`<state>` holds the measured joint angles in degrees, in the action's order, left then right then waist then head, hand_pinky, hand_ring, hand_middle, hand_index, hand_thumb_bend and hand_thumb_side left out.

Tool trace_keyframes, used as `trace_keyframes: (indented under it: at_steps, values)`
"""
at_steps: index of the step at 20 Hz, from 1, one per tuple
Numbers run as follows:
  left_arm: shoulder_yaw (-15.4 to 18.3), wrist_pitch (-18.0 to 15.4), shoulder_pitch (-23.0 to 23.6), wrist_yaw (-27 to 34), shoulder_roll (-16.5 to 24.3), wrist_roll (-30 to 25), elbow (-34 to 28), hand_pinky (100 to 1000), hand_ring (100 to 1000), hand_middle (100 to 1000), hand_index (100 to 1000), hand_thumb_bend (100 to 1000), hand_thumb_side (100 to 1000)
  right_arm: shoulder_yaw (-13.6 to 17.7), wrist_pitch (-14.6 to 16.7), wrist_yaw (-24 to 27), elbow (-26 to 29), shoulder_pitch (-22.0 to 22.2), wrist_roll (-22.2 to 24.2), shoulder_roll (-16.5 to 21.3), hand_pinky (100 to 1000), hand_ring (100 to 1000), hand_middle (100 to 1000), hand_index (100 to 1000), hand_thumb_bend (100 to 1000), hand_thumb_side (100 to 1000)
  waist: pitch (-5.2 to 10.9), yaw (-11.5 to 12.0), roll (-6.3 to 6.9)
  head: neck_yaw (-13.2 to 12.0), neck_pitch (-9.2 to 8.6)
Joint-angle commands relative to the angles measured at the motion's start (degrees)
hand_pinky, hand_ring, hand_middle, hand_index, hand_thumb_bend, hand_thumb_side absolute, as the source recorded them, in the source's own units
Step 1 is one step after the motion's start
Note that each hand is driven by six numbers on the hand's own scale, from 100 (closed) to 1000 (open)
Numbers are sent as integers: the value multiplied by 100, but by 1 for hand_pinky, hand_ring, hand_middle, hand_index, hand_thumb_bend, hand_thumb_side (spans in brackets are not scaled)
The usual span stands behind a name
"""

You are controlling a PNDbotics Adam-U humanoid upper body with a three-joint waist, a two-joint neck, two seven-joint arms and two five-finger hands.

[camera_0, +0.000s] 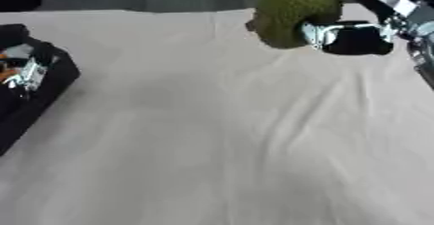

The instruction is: Pick up the objects with one hand, pass them to the other hand, and then place them into the box on the other side of the table.

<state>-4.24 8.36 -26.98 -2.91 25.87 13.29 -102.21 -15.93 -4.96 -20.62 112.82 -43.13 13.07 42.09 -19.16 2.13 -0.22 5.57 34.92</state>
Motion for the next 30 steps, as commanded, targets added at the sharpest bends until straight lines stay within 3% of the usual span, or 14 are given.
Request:
trace_keyframes:
  at_steps: [1,13,17,24,29,30]
  values:
    - [-40,106,-178,175,210,-215,-32,697,838,730,792,486,568,-90,280,-335,174,-53,-75,67,763,668,511,577,100,100,248,-14,100,-36,20]
    - [-393,374,-557,168,294,-1331,133,698,840,737,798,505,618,-547,1099,-1198,177,-139,-468,-138,765,659,522,584,130,100,283,-66,141,-103,28]
    - [-509,506,-697,266,296,-1786,186,698,843,741,799,451,596,-640,1053,-1282,177,-145,-451,-238,679,650,518,581,115,100,293,-71,149,-126,18]
    - [-559,566,-712,401,227,-2008,493,699,845,744,800,460,591,-721,1099,-1010,177,-357,-402,-466,694,641,515,579,106,100,296,-93,161,-164,-9]
    - [-736,343,-747,316,164,-2386,583,703,851,753,820,533,604,-737,1041,-922,177,-570,-401,-710,700,643,513,577,103,100,305,-105,155,-177,-35]
    - [-770,289,-759,312,141,-2480,597,706,855,757,825,582,609,-746,1037,-935,177,-604,-411,-763,701,643,513,577,105,100,305,-107,153,-178,-44]
